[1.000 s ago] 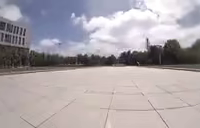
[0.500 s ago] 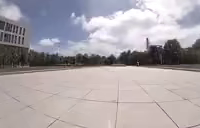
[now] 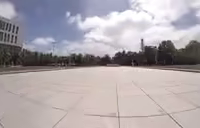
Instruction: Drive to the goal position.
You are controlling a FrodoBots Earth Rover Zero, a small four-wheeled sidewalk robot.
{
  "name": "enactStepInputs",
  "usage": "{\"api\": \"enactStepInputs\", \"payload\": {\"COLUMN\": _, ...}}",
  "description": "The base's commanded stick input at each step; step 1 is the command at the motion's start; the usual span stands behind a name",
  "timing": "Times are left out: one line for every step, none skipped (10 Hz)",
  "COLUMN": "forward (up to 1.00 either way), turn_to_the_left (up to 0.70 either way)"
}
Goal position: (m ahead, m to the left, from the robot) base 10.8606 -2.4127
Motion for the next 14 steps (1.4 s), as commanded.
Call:
{"api": "enactStepInputs", "payload": {"forward": 1.00, "turn_to_the_left": -0.16}}
{"api": "enactStepInputs", "payload": {"forward": 1.00, "turn_to_the_left": 0.00}}
{"api": "enactStepInputs", "payload": {"forward": 1.00, "turn_to_the_left": 0.00}}
{"api": "enactStepInputs", "payload": {"forward": 1.00, "turn_to_the_left": -0.06}}
{"api": "enactStepInputs", "payload": {"forward": 1.00, "turn_to_the_left": -0.08}}
{"api": "enactStepInputs", "payload": {"forward": 1.00, "turn_to_the_left": -0.04}}
{"api": "enactStepInputs", "payload": {"forward": 1.00, "turn_to_the_left": 0.00}}
{"api": "enactStepInputs", "payload": {"forward": 1.00, "turn_to_the_left": -0.02}}
{"api": "enactStepInputs", "payload": {"forward": 1.00, "turn_to_the_left": -0.02}}
{"api": "enactStepInputs", "payload": {"forward": 1.00, "turn_to_the_left": 0.00}}
{"api": "enactStepInputs", "payload": {"forward": 1.00, "turn_to_the_left": -0.01}}
{"api": "enactStepInputs", "payload": {"forward": 1.00, "turn_to_the_left": -0.02}}
{"api": "enactStepInputs", "payload": {"forward": 1.00, "turn_to_the_left": 0.00}}
{"api": "enactStepInputs", "payload": {"forward": 1.00, "turn_to_the_left": 0.00}}
